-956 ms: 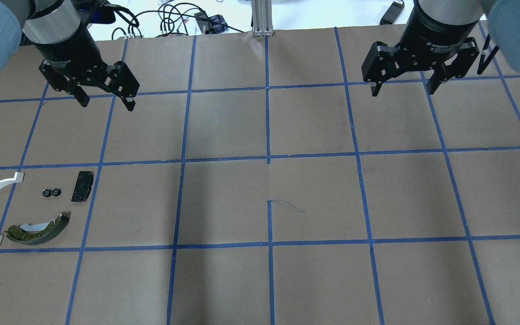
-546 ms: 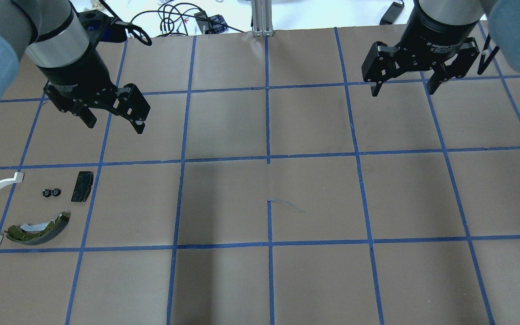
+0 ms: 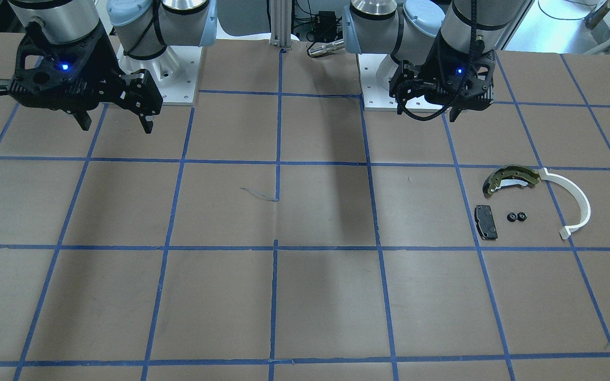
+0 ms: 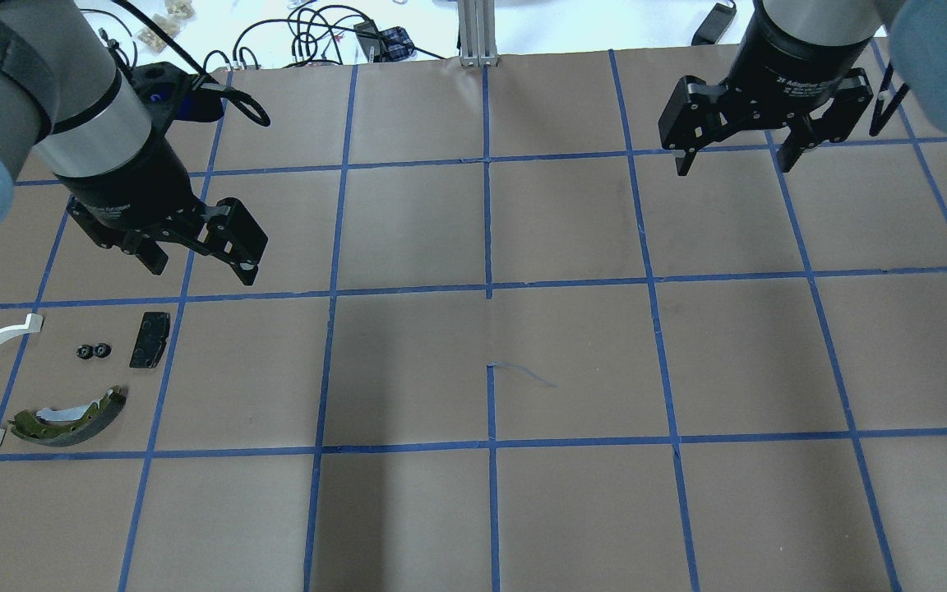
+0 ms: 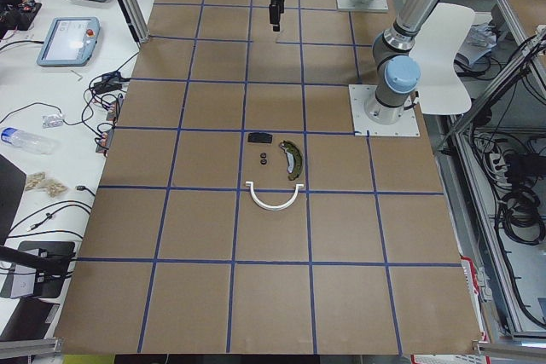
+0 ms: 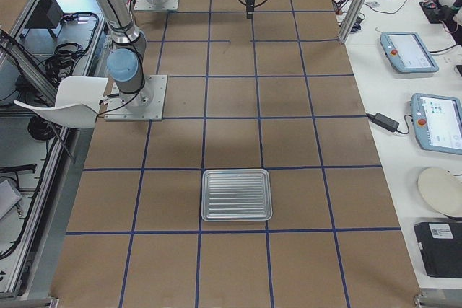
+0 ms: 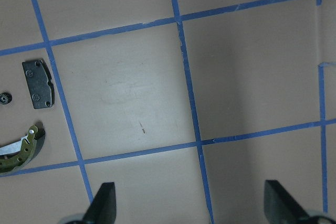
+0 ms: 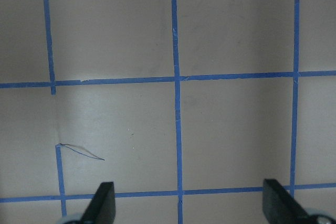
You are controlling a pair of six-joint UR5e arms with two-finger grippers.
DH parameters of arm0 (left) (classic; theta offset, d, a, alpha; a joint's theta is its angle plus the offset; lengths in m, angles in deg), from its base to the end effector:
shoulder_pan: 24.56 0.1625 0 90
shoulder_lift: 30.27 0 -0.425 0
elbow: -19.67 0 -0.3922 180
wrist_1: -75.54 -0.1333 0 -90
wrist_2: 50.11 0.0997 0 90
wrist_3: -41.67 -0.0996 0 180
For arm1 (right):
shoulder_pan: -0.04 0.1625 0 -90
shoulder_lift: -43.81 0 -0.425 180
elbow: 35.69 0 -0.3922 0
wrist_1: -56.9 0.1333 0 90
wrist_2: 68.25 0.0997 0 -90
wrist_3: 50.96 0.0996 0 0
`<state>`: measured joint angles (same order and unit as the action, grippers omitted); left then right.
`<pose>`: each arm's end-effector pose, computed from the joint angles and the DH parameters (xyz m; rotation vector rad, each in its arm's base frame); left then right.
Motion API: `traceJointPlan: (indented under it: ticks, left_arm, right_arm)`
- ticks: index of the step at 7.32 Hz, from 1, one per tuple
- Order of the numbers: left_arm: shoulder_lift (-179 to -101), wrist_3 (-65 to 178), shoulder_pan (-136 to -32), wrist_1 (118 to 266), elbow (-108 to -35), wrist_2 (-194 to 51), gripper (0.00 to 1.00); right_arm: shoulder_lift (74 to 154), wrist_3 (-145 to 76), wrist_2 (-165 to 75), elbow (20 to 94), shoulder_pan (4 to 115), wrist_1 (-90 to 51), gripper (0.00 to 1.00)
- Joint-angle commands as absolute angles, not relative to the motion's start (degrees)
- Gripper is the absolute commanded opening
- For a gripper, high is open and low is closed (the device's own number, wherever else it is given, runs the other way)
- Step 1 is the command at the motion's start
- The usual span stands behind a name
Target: Place bearing gear from tray to pile
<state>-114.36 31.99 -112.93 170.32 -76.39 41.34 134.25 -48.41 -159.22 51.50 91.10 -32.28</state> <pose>-0.1182 -0.4428 0.4764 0.2208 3.1141 0.1376 0.1407 -0.4896 0.5145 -0.0412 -3.1250 0.0671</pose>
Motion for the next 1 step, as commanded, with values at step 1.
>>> traceJointPlan:
  ticks: [1]
  left_arm:
    - [-114.6,33.1,-112.9,170.3,-76.5,41.3,1.0]
  right_arm:
    - [134.3,-48.4,-159.2,51.5,91.1,-32.3,1.0]
